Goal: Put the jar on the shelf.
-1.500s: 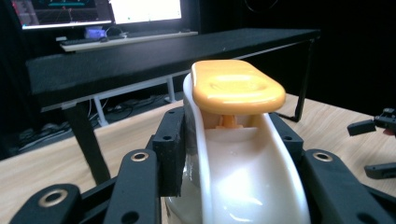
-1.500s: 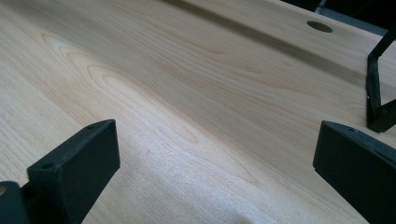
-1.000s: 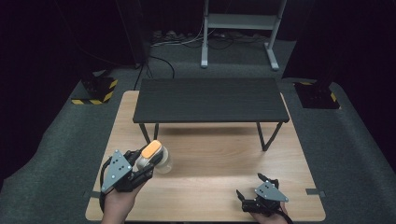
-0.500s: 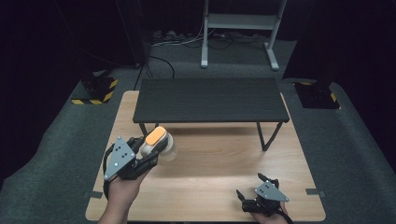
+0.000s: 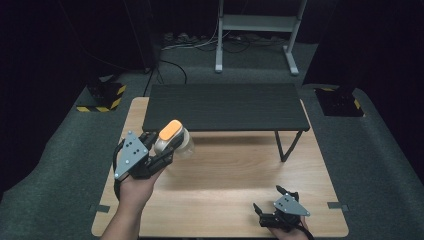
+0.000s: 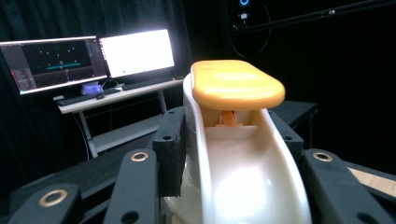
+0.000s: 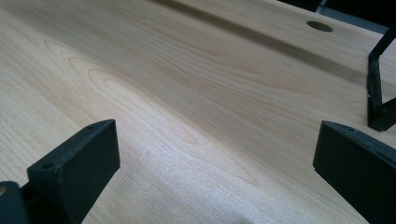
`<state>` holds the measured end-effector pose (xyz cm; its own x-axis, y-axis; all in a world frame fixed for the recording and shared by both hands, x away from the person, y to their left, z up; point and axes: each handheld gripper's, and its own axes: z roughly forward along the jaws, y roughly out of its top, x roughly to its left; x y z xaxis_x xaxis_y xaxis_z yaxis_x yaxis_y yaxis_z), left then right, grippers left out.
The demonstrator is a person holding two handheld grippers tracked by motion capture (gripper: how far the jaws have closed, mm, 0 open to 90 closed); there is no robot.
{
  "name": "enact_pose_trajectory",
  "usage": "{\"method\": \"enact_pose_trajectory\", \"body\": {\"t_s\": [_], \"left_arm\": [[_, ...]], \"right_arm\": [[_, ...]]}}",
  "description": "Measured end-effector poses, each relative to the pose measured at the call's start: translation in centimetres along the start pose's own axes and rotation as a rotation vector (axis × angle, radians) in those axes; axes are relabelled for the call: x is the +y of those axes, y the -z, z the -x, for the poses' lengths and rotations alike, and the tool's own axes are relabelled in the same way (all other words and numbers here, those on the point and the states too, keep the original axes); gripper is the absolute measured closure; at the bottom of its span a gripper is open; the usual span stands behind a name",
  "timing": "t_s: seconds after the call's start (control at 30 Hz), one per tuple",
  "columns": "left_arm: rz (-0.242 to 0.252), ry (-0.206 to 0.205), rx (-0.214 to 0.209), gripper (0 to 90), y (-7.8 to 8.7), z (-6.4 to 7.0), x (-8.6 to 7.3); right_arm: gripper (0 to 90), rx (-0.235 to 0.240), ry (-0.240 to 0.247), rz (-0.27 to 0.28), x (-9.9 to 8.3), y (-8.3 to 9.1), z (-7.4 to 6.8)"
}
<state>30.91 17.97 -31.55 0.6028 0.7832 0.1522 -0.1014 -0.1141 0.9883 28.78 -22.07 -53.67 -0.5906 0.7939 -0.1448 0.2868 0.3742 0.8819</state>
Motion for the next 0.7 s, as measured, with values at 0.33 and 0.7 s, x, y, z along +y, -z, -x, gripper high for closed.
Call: {"method": "enact_pose_trajectory", "body": {"t_s": [0.33, 0.7], "left_arm": [[0.015, -0.013, 0.003, 57.2, -1.3, -0.5, 1.4], [0.031, -0.031, 0.011, 57.2, -3.4, -0.8, 3.0]], "right_arm": [[0.0, 0.002, -0.004, 0.003, 0.0, 0.0, 0.1], [0.0, 0.004, -0.009, 0.005, 0.0, 0.0, 0.1]]}}
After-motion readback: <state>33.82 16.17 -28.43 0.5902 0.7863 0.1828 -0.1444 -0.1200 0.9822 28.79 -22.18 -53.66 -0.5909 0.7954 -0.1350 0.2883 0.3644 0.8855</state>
